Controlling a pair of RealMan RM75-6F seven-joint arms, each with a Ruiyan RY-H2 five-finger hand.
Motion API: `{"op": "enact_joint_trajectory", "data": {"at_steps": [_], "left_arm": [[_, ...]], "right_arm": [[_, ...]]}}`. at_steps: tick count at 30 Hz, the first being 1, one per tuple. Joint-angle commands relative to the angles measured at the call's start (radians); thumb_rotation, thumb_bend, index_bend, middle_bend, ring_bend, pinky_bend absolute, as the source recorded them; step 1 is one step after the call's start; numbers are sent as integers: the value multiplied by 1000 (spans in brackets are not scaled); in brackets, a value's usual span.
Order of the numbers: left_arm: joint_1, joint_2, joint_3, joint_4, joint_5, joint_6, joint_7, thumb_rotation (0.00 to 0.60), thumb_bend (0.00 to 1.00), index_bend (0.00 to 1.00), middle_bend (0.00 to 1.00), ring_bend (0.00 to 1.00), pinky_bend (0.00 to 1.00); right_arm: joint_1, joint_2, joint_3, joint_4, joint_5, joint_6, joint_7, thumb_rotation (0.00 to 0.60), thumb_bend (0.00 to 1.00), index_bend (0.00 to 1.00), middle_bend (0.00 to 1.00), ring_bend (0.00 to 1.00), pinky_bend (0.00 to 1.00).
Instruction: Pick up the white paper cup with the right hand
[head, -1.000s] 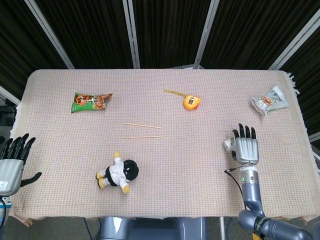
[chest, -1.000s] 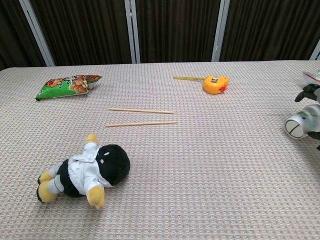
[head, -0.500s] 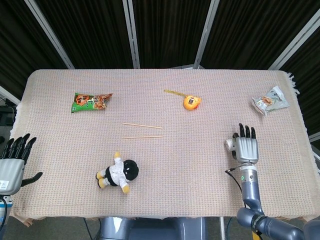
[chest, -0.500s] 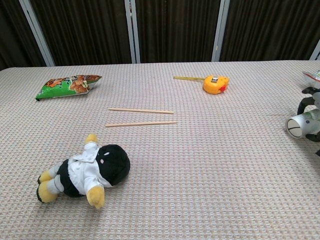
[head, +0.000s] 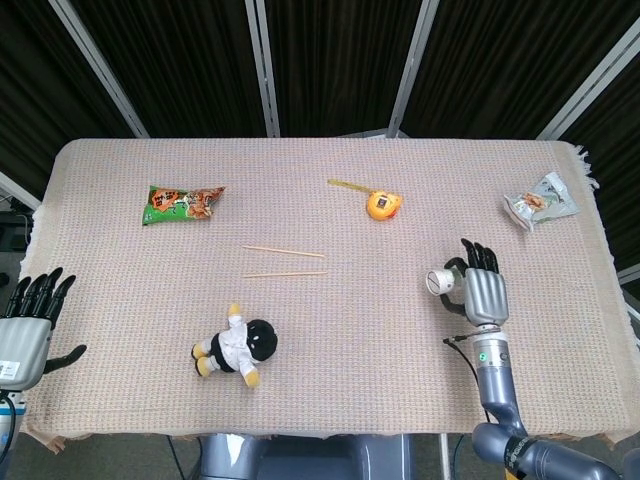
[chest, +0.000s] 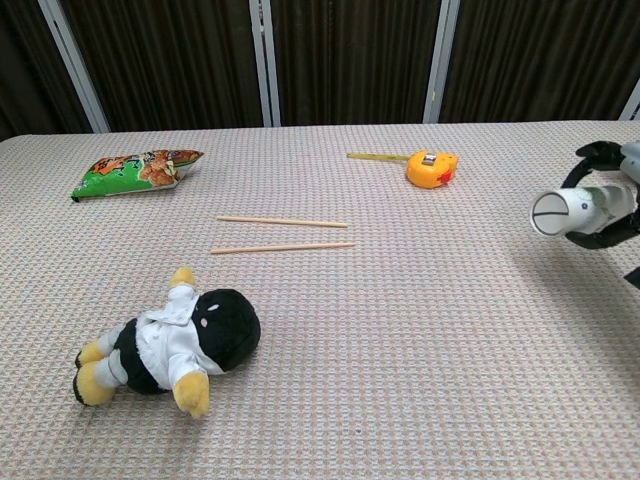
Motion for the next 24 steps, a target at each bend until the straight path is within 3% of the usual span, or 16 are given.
{"op": "enact_joint_trajectory", "data": {"at_steps": [1,5,9,24], "left_arm": [[1,2,1,-2,4,5,0,600,24,0,0,0,0],[3,4,1,-4,7,9,-6,600,24,0,0,0,0],[2,2,-2,-1,1,6,1,600,25,0,0,0,0],[3,-2,-4,-5,-6,7,12,600,25,0,0,0,0]], "right_arm": [[-31,71,61,-149,43,-91,205,600,192,434,53,0,0],[-34,124,99,-208,154,-218,310,600,189,434,50,0,0],[-18,156,95,-218,221,-294,297,600,190,434,36,0,0],[14,136,83,-143,323,-294,238,600,189,433,0,0,0]]}}
